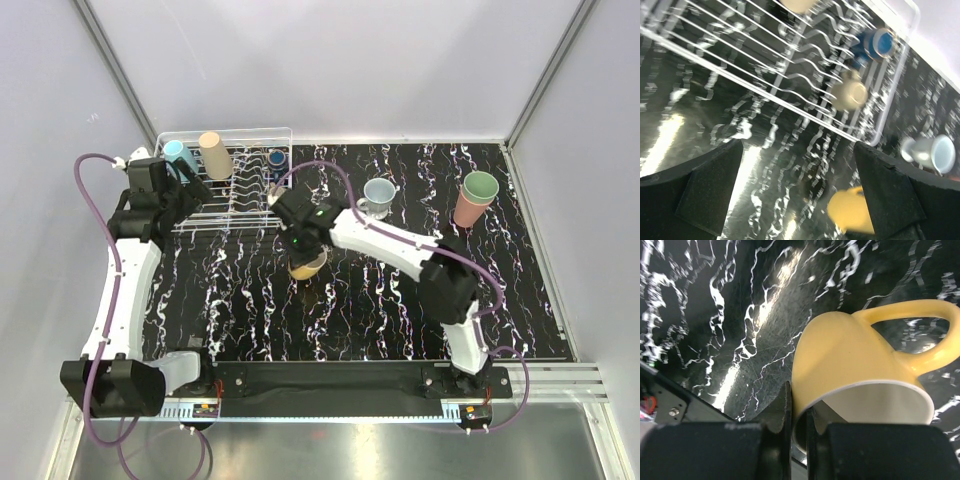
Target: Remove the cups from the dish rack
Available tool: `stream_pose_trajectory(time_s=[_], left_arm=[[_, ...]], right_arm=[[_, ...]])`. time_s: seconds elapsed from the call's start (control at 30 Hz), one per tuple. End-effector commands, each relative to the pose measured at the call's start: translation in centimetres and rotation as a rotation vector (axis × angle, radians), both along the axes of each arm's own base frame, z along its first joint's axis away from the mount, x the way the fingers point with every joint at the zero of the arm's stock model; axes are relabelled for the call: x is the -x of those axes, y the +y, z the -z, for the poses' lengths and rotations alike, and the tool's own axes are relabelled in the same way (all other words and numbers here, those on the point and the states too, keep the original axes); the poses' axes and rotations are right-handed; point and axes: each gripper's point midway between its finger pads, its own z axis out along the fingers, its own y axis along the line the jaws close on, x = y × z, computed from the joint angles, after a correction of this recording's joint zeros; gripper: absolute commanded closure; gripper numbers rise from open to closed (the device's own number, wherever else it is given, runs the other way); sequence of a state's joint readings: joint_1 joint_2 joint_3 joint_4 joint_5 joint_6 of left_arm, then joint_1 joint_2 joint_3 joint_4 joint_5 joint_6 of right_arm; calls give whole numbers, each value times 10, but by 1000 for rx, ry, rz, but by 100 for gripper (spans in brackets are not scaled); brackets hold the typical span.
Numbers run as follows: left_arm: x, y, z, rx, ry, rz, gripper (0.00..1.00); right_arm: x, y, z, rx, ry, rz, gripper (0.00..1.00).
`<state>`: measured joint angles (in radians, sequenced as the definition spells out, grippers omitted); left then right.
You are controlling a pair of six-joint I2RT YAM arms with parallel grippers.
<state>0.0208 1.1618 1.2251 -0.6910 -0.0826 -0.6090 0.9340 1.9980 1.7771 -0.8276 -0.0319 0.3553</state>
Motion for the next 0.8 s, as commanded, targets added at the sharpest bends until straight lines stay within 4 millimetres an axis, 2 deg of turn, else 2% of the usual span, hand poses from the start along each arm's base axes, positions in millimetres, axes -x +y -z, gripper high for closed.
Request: stream_pose_trajectory(time_s=[0.0, 0.13, 0.27, 0.4, 0.47, 0.57, 0.77], left_arm=[[2, 26, -21, -69, -49, -95, 1], [4, 32, -24, -66, -69, -108, 1], [4, 34, -21, -56, -75, -108, 1], [2, 28, -21, -42, -75, -73, 1], [1, 28, -20, -42, -74, -73, 1], [1, 30, -20, -48, -76, -70, 1], [1, 28, -26, -61, -92, -52, 1]], right_arm=[[-1, 22, -11, 10, -67, -3, 100], [14, 33, 6, 58, -52, -22, 100], [21, 38, 13, 89, -53, -35, 97], [24, 37, 18, 103, -47, -39, 89], [26, 38, 16, 97, -46, -46, 79], [23, 41, 9, 80, -59, -44, 73], [19, 52, -19, 17, -88, -68, 64]])
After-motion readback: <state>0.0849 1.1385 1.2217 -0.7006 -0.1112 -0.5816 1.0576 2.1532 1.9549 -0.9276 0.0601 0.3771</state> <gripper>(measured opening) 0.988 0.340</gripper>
